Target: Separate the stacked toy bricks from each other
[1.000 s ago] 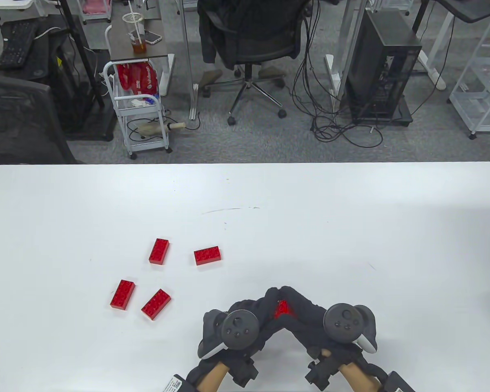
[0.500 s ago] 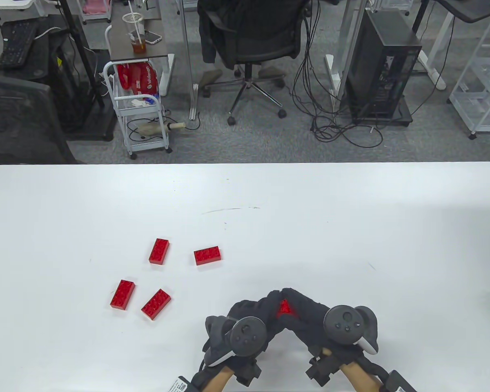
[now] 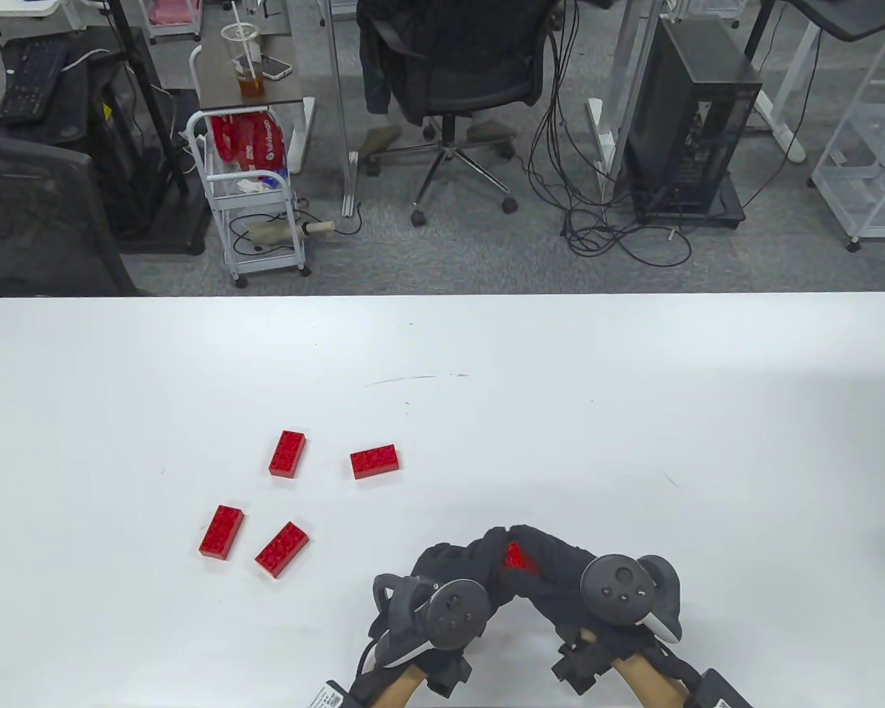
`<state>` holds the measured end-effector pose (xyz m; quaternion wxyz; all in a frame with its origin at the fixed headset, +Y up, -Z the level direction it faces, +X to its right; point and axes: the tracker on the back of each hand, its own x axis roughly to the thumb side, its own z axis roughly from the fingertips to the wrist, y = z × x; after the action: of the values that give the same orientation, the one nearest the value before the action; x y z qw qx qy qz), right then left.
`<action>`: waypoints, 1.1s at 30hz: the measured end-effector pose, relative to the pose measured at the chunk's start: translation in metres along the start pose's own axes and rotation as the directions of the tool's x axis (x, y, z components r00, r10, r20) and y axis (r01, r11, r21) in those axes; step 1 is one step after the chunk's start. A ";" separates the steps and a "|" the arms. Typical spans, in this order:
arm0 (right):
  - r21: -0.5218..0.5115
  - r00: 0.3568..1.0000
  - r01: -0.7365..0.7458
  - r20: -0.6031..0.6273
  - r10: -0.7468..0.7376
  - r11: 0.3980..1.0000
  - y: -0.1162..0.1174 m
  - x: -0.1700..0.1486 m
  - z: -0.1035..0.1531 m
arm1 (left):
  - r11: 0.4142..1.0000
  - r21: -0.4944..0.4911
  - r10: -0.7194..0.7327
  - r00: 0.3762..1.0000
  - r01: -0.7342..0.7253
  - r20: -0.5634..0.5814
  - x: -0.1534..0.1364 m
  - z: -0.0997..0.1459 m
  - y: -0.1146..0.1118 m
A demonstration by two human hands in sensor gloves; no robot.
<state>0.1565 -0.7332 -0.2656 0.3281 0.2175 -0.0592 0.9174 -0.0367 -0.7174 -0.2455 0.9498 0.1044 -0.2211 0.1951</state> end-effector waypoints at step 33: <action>-0.149 0.985 -0.173 0.003 0.175 0.974 0.001 0.007 0.005 | 0.989 0.083 -0.121 0.992 0.122 -0.019 0.003 0.003 0.009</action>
<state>0.1531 -0.7311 -0.2578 0.2612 0.1941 -0.1488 0.9338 -0.0391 -0.7091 -0.2408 0.9563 0.1563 -0.1992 0.1466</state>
